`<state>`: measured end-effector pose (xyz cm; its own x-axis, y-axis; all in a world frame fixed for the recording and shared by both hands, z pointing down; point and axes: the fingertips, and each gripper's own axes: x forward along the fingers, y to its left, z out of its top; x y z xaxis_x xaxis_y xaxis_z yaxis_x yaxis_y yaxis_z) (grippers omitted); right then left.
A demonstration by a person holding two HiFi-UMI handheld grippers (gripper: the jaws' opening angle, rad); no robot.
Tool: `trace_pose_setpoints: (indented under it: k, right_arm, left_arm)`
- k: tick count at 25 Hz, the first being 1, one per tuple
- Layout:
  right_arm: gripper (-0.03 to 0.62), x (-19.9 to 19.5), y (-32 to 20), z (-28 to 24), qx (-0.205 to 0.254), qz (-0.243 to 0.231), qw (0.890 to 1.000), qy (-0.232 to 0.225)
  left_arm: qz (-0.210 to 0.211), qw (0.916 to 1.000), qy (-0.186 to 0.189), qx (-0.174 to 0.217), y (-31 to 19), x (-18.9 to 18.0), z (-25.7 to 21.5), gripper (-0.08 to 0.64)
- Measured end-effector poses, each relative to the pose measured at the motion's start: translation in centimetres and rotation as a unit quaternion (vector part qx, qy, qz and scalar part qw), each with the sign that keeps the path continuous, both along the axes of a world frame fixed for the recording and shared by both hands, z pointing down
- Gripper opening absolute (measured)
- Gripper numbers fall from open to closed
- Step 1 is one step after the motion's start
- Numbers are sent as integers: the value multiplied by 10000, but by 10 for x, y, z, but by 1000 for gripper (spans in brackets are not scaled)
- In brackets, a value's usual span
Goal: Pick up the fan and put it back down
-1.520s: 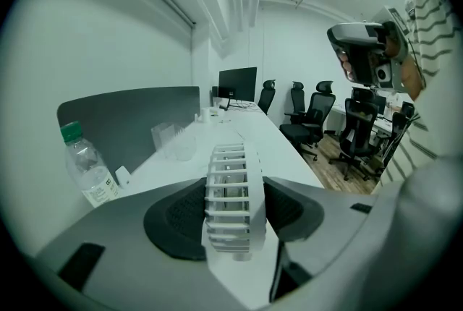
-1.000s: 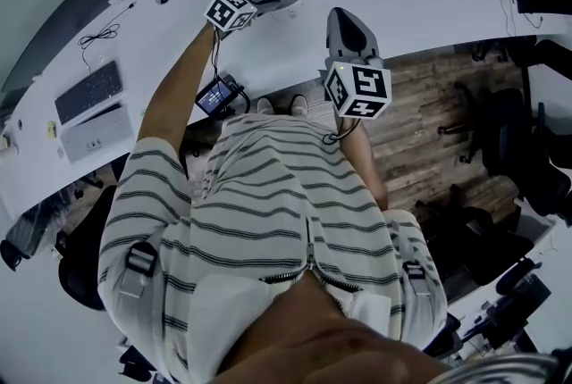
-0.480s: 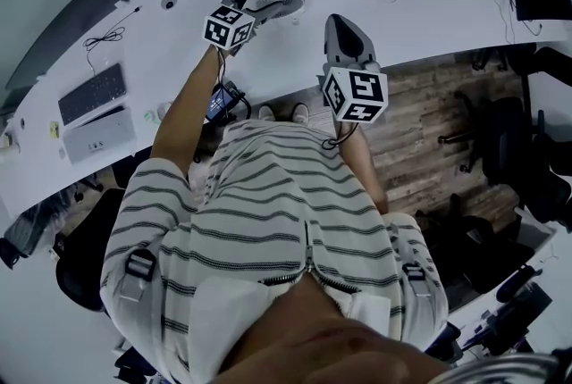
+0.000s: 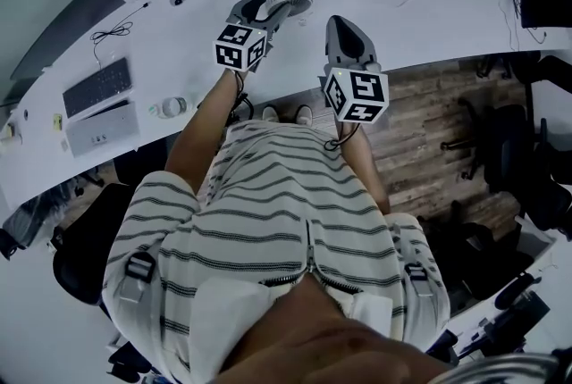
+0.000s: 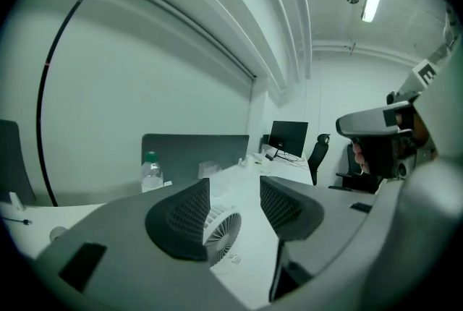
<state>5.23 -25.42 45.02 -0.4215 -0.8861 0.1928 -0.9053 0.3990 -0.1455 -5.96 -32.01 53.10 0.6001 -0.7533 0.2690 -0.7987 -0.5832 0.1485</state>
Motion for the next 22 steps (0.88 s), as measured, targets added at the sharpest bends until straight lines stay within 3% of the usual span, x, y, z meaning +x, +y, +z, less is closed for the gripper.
trace_pose_setpoints:
  k: [6,10,14,22]
  right_arm:
    - [11,-2,3,-2,31,-45,10000,16]
    - [11,-3,4,-1,33,-73,10000,9]
    - [11,-5,5,-2,49,-105,9999,1]
    - [11,-15,9,-4,101,-251,9996,17]
  left_arm:
    - [-796,9966,-26,211,11,-14,-26,138]
    - [-1000,9930,-178,611,23,-7,-49,91]
    - [-1171,9908,-184,656,39,2,-65,9]
    - [-1556,9851,-234,694,65,7,-91,8]
